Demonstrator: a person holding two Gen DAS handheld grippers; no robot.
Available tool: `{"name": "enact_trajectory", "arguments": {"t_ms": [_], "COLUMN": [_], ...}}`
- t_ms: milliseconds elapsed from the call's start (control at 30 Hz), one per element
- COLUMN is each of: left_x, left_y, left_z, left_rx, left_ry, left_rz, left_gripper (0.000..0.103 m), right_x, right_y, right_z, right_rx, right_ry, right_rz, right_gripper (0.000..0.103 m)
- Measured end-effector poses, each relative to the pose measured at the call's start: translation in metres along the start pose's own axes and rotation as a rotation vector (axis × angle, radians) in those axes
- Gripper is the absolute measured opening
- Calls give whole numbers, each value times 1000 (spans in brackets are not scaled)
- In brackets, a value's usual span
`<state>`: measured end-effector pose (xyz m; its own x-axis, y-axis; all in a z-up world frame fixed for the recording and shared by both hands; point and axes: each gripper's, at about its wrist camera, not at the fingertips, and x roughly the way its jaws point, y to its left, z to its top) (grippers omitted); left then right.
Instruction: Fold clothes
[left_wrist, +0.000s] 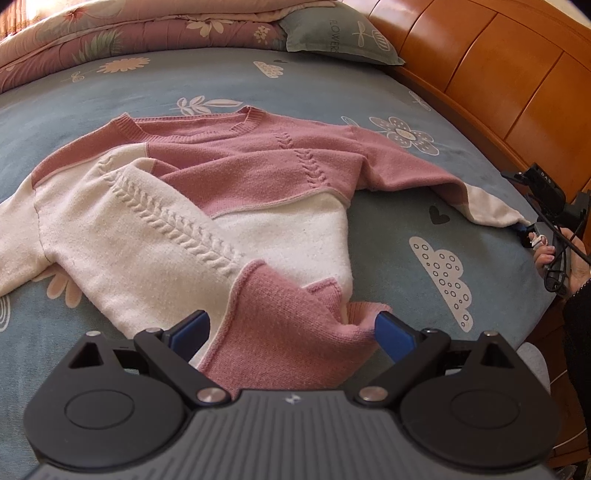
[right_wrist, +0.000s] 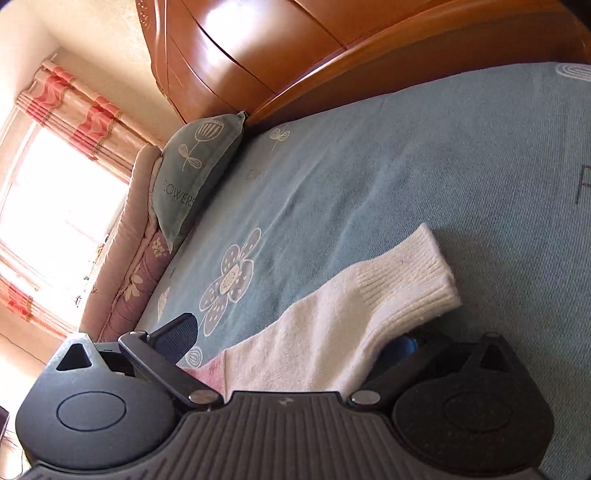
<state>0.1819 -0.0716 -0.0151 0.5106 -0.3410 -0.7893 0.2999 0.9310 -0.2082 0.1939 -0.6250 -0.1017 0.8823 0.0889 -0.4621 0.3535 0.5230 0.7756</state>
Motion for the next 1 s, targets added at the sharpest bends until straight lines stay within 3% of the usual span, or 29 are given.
{"name": "enact_trajectory", "arguments": {"t_ms": [133,233,400,567,667,800,867,1000], "left_x": [2,5,5,1,1,1,2,4], "left_y": [4,2,-4,3,6,5,2,-3], "left_z": [3,6,7,8,8,8,8,9], "left_rx": [-18,-17,6,-9,-19,-15,-7,14], "left_ry": [-5,-1,-2,-10,-12,-12,-10,-8], "left_rz": [6,10,3,27,35,26,23,28], "left_gripper": [96,96,96,96,96,96,96,96], "right_x": [1,11,31,12,-8,-26,-27,-7], "right_y": [8,22,28,21,19,18,23,49], "right_z": [-23,-35,-20,20,45,65,61,35], "right_rx": [19,-83,-115,-60,-77,-129,-168,-270], "right_ry": [123,130,60,-77,-141,-186,-161,1], "right_rz": [121,108,118,165,138,-2,-24,34], "right_gripper": [103,103,103,103,103,103,103,103]}}
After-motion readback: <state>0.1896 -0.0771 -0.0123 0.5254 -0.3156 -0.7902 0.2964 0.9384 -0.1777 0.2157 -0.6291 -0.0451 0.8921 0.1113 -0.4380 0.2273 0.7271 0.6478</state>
